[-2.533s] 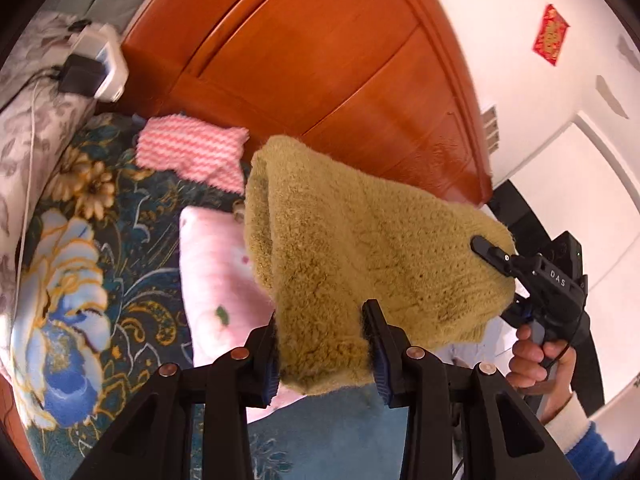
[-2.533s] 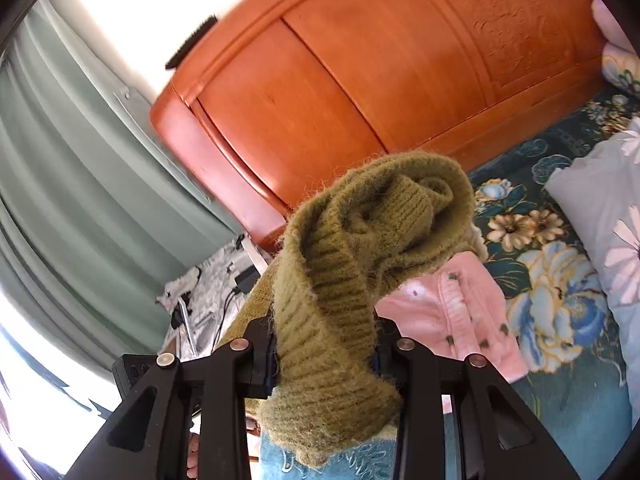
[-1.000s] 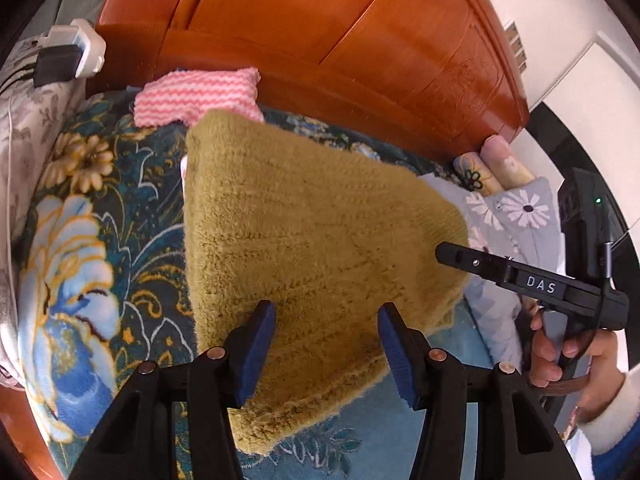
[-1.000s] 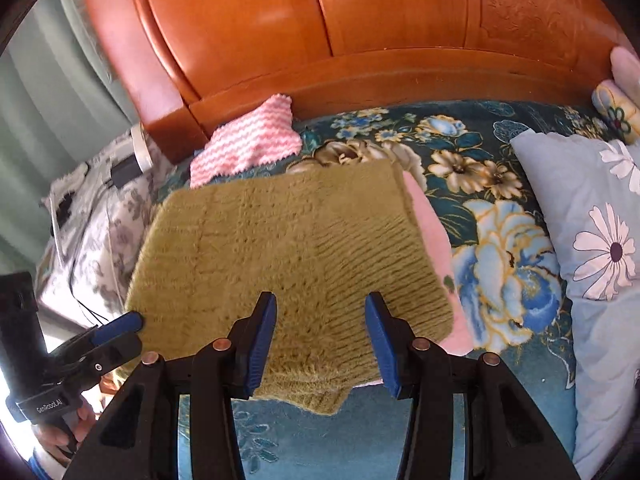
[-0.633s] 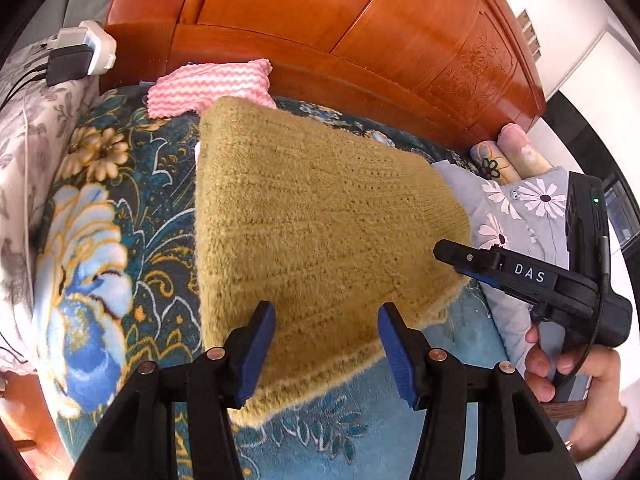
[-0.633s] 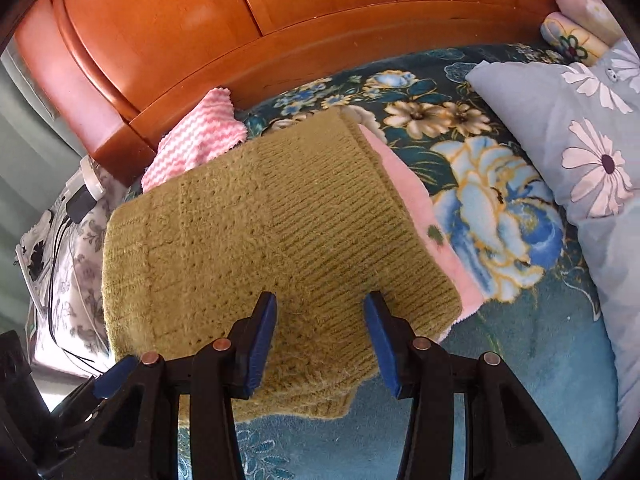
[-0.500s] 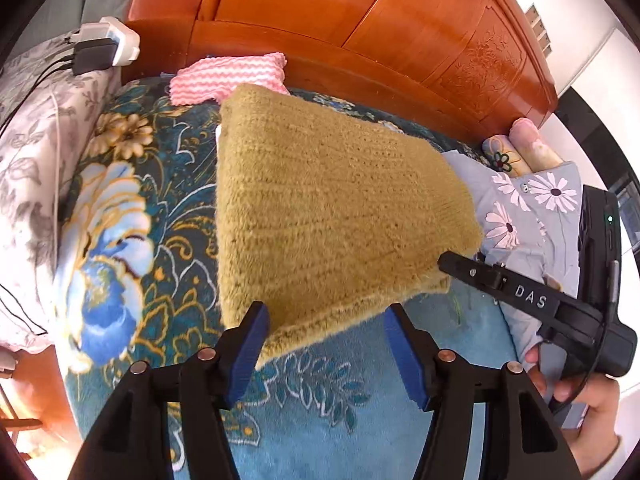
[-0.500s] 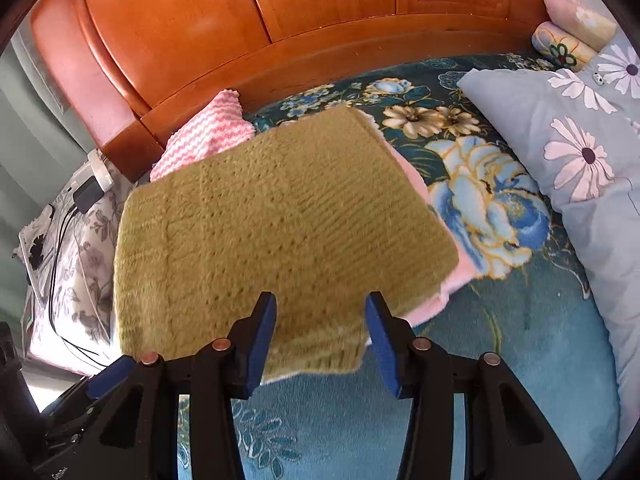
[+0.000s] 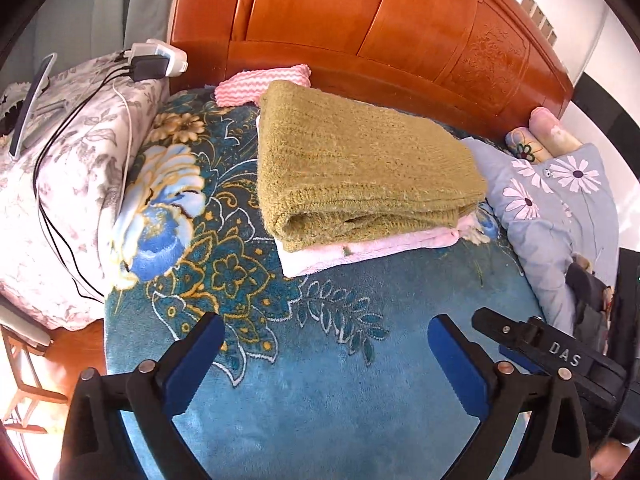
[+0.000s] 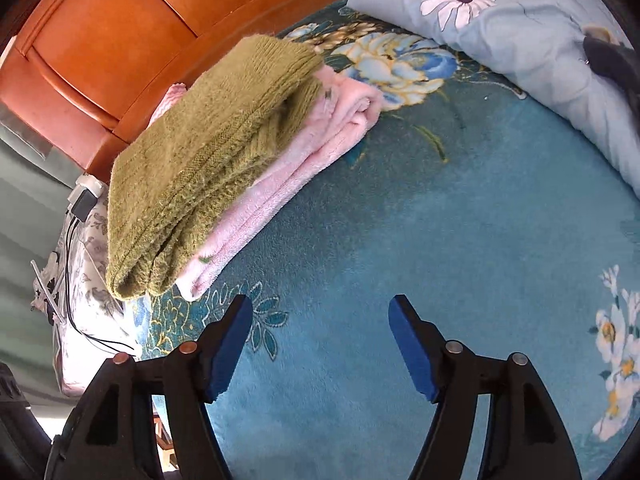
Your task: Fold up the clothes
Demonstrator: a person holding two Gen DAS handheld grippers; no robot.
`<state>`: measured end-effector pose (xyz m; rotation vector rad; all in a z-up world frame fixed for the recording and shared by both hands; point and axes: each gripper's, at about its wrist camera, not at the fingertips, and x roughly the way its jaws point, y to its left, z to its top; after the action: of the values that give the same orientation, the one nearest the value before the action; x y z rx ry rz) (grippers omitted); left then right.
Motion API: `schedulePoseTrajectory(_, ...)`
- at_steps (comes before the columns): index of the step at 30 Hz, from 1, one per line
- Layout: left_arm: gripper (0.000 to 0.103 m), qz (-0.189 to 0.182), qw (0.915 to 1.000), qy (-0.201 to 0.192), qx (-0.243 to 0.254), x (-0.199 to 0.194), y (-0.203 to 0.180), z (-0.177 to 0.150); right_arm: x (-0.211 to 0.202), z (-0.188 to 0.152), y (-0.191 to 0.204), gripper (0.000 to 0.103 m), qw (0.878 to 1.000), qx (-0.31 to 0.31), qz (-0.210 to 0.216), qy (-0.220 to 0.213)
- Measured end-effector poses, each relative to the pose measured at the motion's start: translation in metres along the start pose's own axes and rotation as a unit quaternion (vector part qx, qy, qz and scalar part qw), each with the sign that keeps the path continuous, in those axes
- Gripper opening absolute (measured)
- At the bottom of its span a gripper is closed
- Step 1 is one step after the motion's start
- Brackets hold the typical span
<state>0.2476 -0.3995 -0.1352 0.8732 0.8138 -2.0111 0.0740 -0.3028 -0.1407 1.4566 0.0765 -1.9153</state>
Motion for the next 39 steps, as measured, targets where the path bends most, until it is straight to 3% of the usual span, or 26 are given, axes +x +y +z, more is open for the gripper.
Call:
schedulePoseTrajectory(1,0.103,-0.001,1.0000,0.000,0.000,-0.001,0.001,0.000,-0.005,-0.001,0.002,0.075,1.000,-0.008,-0.003,-0.008)
schedulePoseTrajectory(2,0.103,-0.001,1.0000,0.000,0.000,-0.002,0.002,0.000,-0.010,-0.002,0.004,0.088,1.000,-0.016,-0.007,-0.017)
schedulePoseTrajectory(4,0.103,-0.002,1.0000,0.000,0.000,-0.003,0.004,0.000,-0.021,-0.004,0.008,0.096,0.999,-0.032,-0.013,-0.034)
schedulePoseTrajectory(10,0.103,0.005,0.9999,0.006,0.009,-0.002,0.006,0.004,-0.046,-0.009,0.023,0.097,0.993,-0.080,-0.040,-0.079)
schedulePoseTrajectory(14,0.103,0.017,0.9993,0.019,0.027,0.005,0.002,0.007,-0.048,-0.013,0.028,0.098,0.991,-0.079,-0.061,-0.088)
schedulePoseTrajectory(25,0.103,-0.032,0.9930,0.113,-0.010,0.048,0.011,0.002,-0.038,-0.015,0.023,0.098,0.988,-0.060,-0.130,-0.067)
schedulePoseTrajectory(30,0.103,-0.015,0.9914,0.128,-0.024,0.058,0.015,0.000,-0.037,-0.014,0.025,0.098,0.985,-0.078,-0.142,-0.060)
schedulePoseTrajectory(39,0.103,-0.006,0.9925,0.119,-0.027,0.056,0.016,0.001,-0.026,-0.015,0.034,0.098,0.983,-0.096,-0.149,-0.050)
